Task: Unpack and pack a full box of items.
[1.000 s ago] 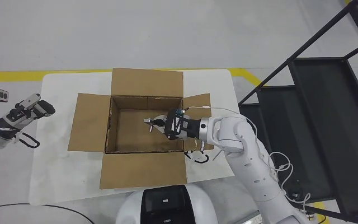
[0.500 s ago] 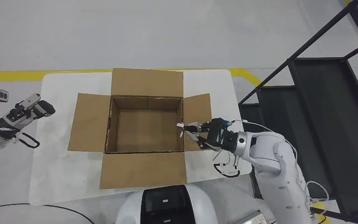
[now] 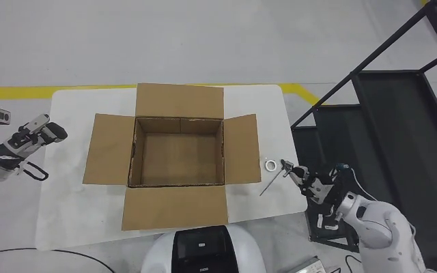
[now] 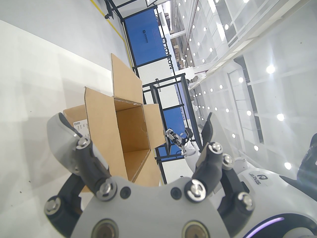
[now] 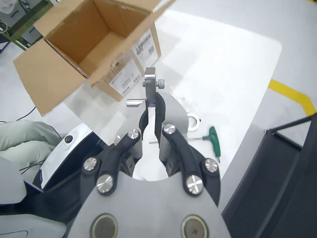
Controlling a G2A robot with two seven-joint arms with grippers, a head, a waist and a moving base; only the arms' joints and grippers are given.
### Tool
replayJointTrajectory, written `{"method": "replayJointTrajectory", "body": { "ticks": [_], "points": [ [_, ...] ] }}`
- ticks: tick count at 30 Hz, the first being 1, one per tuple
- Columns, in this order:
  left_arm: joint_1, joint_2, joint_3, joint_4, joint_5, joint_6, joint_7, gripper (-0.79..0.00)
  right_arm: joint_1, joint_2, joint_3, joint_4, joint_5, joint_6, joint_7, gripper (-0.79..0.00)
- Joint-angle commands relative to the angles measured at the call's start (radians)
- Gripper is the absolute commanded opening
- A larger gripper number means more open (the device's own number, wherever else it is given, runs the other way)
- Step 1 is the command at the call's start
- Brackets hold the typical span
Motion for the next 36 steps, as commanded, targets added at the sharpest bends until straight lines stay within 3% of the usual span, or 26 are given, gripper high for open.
{"method": "replayJointTrajectory", "body": {
  "ticks": [1,11,18,26,27,29,31,33,36],
  "points": [
    [0.0,0.0,0.0,0.0,0.0,0.0,0.0,0.0,0.011,0.004,-0.03,0.032,-0.026,0.043,0.073,-0.785],
    [0.0,0.0,0.0,0.0,0.0,0.0,0.0,0.0,0.14,0.021,-0.17,0.206,-0.13,0.178,0.326,-0.785],
    [0.0,0.0,0.0,0.0,0.0,0.0,0.0,0.0,0.173,0.028,-0.214,0.251,-0.196,0.269,0.371,-0.785],
    [0.0,0.0,0.0,0.0,0.0,0.0,0.0,0.0,0.196,0.032,-0.238,0.278,-0.155,0.348,0.384,-0.785],
    [0.0,0.0,0.0,0.0,0.0,0.0,0.0,0.0,0.199,0.033,-0.24,0.278,-0.158,0.356,0.388,-0.736],
    [0.0,0.0,0.0,0.0,0.0,0.0,0.0,0.0,0.204,0.035,-0.246,0.28,-0.158,0.364,0.396,-0.289],
    [0.0,0.0,0.0,0.0,0.0,0.0,0.0,0.0,0.213,0.038,-0.252,0.285,-0.169,0.372,0.411,-0.277],
    [0.0,0.0,0.0,0.0,0.0,0.0,0.0,0.0,0.219,0.039,-0.258,0.292,-0.158,0.377,0.408,-0.366],
    [0.0,0.0,0.0,0.0,0.0,0.0,0.0,0.0,0.226,0.041,-0.266,0.296,-0.146,0.382,0.397,-0.36]
  ]
}}
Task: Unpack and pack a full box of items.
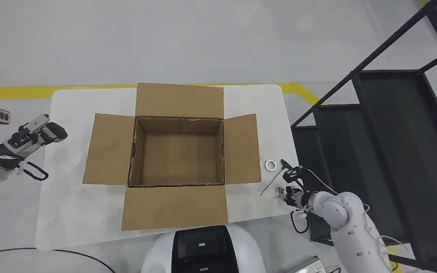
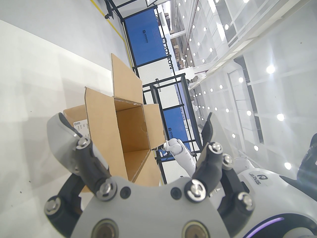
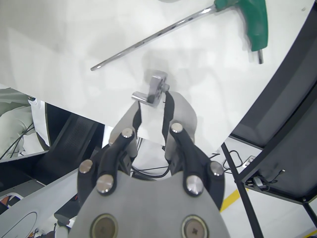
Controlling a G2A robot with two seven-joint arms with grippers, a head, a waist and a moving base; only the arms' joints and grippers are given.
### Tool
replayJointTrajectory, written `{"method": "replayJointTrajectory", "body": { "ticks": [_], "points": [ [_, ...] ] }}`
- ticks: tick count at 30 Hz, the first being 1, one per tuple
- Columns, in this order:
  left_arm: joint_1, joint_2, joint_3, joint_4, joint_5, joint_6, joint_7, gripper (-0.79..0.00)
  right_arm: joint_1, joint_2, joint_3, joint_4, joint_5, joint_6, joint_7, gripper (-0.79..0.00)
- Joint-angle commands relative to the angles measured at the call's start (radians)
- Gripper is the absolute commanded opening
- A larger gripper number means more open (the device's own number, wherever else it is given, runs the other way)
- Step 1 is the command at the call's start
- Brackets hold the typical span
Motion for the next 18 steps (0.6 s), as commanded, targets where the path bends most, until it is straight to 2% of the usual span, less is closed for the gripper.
{"method": "replayJointTrajectory", "body": {
  "ticks": [1,2,3,8,13,15,18],
  "points": [
    [0.0,0.0,0.0,0.0,0.0,0.0,0.0,0.0,0.002,0.001,-0.005,-0.001,0.013,0.002,-0.01,-0.243],
    [0.0,0.0,0.0,0.0,0.0,0.0,0.0,0.0,0.001,0.002,-0.006,-0.005,0.017,0.001,-0.013,-0.083],
    [0.0,0.0,0.0,0.0,0.0,0.0,0.0,0.0,-0.003,0.002,-0.005,-0.014,0.034,-0.005,-0.022,0.0],
    [0.0,0.0,0.0,0.0,0.0,0.0,0.0,0.0,-0.077,0.009,0.068,-0.082,0.201,-0.06,-0.093,0.0],
    [0.0,0.0,0.0,0.0,0.0,0.0,0.0,0.0,-0.169,0.021,0.175,-0.139,0.433,-0.278,-0.177,0.0],
    [0.0,0.0,0.0,0.0,0.0,0.0,0.0,0.0,-0.189,0.027,0.207,-0.139,0.466,-0.352,-0.195,0.0],
    [0.0,0.0,0.0,0.0,0.0,0.0,0.0,0.0,-0.194,0.033,0.223,-0.129,0.492,-0.404,-0.23,0.0]
  ]
}}
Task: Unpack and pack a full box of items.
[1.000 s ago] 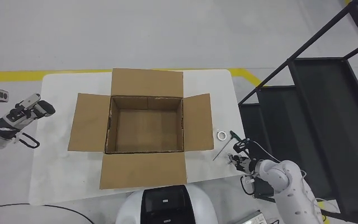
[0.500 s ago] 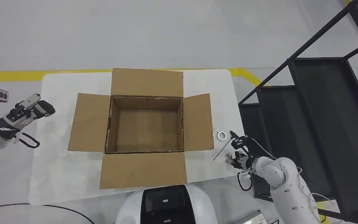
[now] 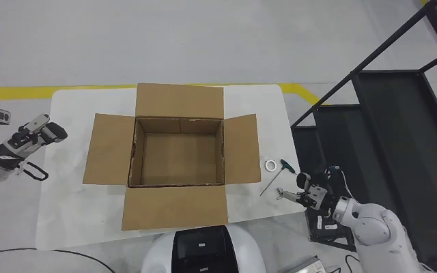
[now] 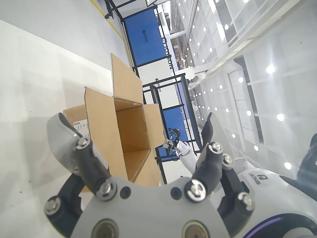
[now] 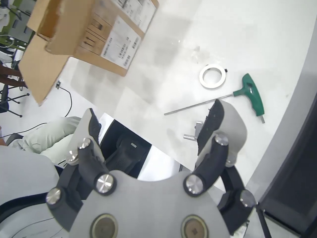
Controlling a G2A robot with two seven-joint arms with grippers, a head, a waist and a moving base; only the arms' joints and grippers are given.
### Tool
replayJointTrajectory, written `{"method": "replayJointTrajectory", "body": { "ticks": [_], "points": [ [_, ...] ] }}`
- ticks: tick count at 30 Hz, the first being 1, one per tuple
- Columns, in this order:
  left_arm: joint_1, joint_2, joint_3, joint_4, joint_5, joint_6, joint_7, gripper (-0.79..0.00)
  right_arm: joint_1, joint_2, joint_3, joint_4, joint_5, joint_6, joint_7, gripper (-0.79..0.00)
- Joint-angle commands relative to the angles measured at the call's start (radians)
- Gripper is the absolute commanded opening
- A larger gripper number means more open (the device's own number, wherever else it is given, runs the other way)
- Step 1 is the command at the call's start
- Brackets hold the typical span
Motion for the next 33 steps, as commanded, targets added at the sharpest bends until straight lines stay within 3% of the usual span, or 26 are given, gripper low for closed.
{"method": "replayJointTrajectory", "body": {
  "ticks": [1,33],
  "points": [
    [0.0,0.0,0.0,0.0,0.0,0.0,0.0,0.0,0.008,0.002,-0.003,0.014,0.008,-0.011,-0.017,0.0],
    [0.0,0.0,0.0,0.0,0.0,0.0,0.0,0.0,0.02,0.004,-0.021,0.022,0.004,-0.022,-0.021,0.0]
  ]
}}
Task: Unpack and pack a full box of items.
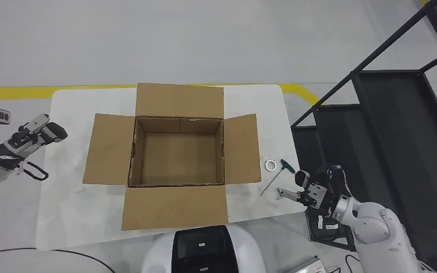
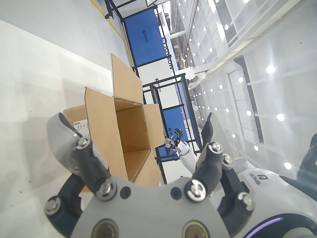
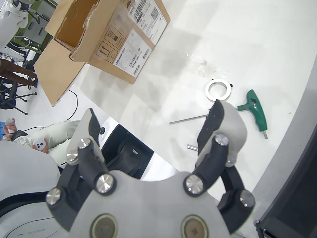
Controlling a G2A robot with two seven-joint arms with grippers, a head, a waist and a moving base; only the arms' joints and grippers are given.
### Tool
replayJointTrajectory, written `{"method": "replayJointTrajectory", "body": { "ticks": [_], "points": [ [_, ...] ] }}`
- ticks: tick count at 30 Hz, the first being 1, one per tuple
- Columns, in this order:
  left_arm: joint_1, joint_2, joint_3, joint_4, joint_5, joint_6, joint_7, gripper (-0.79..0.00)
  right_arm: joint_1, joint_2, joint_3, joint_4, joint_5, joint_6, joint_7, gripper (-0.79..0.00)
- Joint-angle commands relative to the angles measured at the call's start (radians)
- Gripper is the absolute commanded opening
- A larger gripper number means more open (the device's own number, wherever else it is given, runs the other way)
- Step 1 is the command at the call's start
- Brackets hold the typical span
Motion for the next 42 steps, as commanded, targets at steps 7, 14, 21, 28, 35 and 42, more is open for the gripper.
{"method": "replayJointTrajectory", "body": {
  "ticks": [7,14,21,28,35,42],
  "points": [
    [0.0,0.0,0.0,0.0,0.0,0.0,0.0,0.0,0.0,0.0,0.0,0.0,0.0,0.0,0.0,0.0],
    [0.0,0.0,0.0,0.0,0.0,0.0,0.0,0.0,0.0,0.0,0.0,0.0,0.0,0.0,0.0,0.0],
    [0.0,0.0,0.0,0.0,0.0,0.0,0.0,0.0,0.0,0.0,0.0,0.0,0.0,0.0,0.0,0.0],
    [0.0,0.0,0.0,0.0,0.0,0.0,0.0,0.0,0.0,0.0,0.0,0.0,0.0,0.0,0.0,0.0],
    [0.0,0.0,0.0,0.0,0.0,0.0,0.0,0.0,0.0,0.0,0.0,0.0,0.0,0.0,0.0,0.0],
    [0.0,0.0,0.0,0.0,0.0,0.0,0.0,0.0,0.016,0.002,-0.022,0.015,-0.092,0.07,0.008,0.0]
  ]
}}
